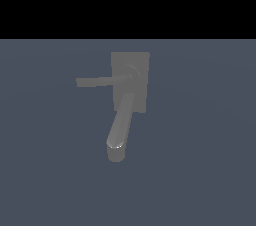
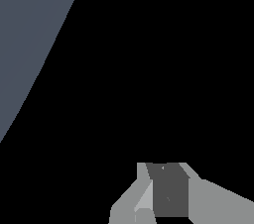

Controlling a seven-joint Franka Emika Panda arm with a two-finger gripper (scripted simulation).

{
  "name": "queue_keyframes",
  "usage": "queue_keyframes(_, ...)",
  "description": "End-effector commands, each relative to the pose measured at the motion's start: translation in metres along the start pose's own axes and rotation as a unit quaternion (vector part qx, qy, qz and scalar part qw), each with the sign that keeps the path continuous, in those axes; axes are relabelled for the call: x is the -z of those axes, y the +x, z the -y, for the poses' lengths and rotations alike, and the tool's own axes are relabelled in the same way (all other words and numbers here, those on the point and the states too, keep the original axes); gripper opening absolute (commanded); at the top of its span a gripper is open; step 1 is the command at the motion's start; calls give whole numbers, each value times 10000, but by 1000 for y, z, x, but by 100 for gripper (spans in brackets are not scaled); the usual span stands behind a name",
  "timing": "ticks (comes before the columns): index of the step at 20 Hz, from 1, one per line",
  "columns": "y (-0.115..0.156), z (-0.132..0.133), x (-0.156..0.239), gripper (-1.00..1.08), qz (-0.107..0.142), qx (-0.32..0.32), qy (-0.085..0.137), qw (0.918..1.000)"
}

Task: Turn on the faucet by rotating a designated handle.

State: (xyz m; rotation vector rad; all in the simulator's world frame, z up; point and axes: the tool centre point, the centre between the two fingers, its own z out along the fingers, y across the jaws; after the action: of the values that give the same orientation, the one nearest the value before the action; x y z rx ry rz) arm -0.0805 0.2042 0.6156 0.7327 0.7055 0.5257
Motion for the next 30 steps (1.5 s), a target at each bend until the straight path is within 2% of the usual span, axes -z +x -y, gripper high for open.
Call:
queue_keyframes(1,20,-8,16,-100,-212,126,-302,9992)
queue_keyframes(5,58,-6,42,-100,-584,426,-693,9950)
queue_keyframes(8,88,5,62,-100,-883,709,-920,9893)
queue_keyframes(11,118,25,81,-100,-1193,1036,-1084,9815)
queue_keyframes(15,156,66,105,-100,-1615,1529,-1195,9676)
queue_keyframes(19,189,122,126,-100,-2036,2073,-1180,9496)
queue_keyframes(22,208,174,140,-100,-2341,2503,-1084,9331)
queue_keyframes(26,222,249,156,-100,-2709,3070,-857,9083)
queue_keyframes(30,224,315,169,-100,-2982,3533,-591,8847)
